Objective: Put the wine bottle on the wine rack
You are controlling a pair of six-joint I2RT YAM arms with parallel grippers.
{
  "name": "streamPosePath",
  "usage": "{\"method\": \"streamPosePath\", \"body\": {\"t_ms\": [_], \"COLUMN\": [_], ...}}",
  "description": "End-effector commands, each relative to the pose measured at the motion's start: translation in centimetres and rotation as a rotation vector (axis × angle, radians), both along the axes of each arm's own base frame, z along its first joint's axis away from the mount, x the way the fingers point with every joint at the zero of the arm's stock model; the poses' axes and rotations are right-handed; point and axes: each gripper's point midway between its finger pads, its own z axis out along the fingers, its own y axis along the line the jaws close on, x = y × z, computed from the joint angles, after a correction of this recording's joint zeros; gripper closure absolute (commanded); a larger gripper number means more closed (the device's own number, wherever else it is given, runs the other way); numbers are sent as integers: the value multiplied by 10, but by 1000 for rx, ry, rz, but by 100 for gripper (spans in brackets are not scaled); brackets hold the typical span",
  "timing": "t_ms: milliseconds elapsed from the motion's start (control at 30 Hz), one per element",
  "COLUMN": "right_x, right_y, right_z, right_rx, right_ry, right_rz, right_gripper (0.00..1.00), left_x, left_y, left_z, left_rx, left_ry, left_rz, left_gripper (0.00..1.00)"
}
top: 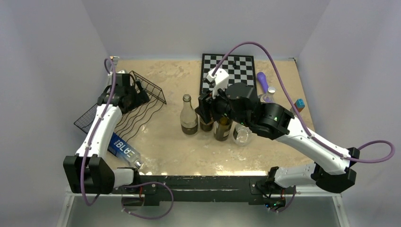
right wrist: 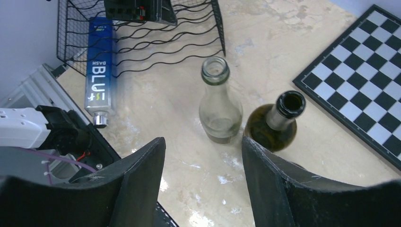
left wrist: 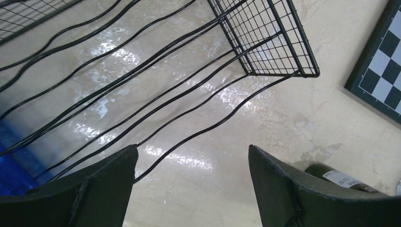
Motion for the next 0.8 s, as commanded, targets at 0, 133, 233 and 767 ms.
{"method": "streamPosePath", "body": {"t_ms": [0,133,233,767], "right_x": [9,13,16,20], "right_y": [-17,-25,-29,-37], "right_z": [-1,-4,-7,-8], "right_rx": [7,4,3,17], "right_ry": [-5,-2,2,4], "right_rz": [-58,-80,-90,-111], "right_gripper": [36,37,37,37], "left_x": [37,47,54,84], "left_y": [-7,6,10,11], "left_z": [2,-15,-17,-52], "left_rx": [-58,46,113,253], "left_ry": [-122,-101,-106,39], "left_rz": [3,-21,-83,-327], "left_gripper": [13,29,37,66]}}
